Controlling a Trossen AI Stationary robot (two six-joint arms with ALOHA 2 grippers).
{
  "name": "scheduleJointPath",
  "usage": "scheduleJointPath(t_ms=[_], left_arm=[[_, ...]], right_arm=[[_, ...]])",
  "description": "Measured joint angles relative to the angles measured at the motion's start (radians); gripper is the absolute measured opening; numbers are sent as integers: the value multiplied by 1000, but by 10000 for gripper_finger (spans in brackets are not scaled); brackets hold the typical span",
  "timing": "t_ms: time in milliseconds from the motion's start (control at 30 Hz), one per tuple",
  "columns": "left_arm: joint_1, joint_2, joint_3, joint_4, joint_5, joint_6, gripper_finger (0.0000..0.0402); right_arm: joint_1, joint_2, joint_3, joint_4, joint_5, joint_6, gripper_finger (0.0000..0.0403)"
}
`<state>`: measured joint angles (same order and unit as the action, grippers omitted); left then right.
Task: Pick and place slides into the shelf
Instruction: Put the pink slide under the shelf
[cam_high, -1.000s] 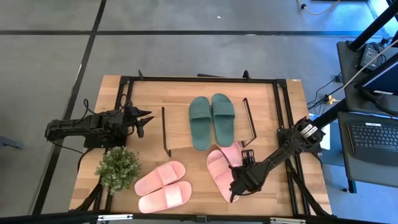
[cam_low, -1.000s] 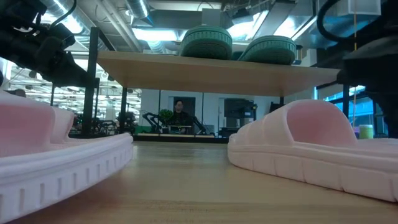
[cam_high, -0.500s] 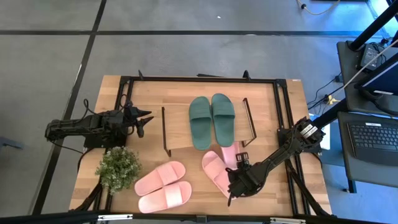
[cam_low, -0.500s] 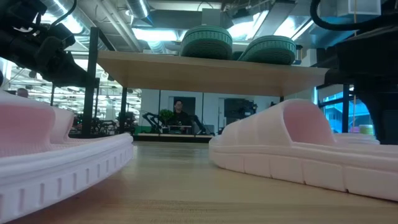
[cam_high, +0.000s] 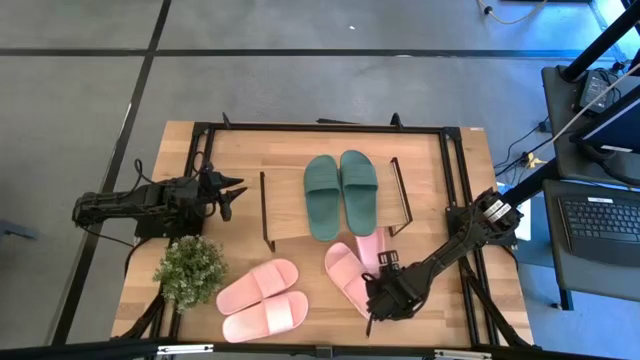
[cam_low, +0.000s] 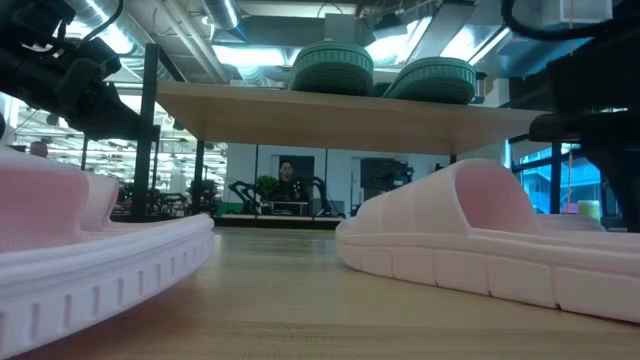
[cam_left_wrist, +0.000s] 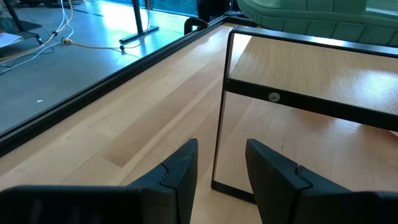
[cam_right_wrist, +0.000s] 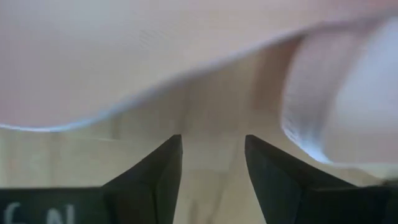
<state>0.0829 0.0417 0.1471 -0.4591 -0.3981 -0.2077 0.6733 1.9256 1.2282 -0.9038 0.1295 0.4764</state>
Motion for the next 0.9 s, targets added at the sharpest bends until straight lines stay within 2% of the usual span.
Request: scheduleJointPath(t_ms=[267, 767, 900], left_arm=[[0, 0, 0, 0, 0, 0, 127], [0, 0, 0, 0, 0, 0, 127], [0, 0, 0, 0, 0, 0, 127]], right_arm=[[-5, -37, 1, 141, 42, -119, 177], [-113, -37, -11, 76, 94, -144, 177], [-132, -37, -11, 55, 140, -146, 177]])
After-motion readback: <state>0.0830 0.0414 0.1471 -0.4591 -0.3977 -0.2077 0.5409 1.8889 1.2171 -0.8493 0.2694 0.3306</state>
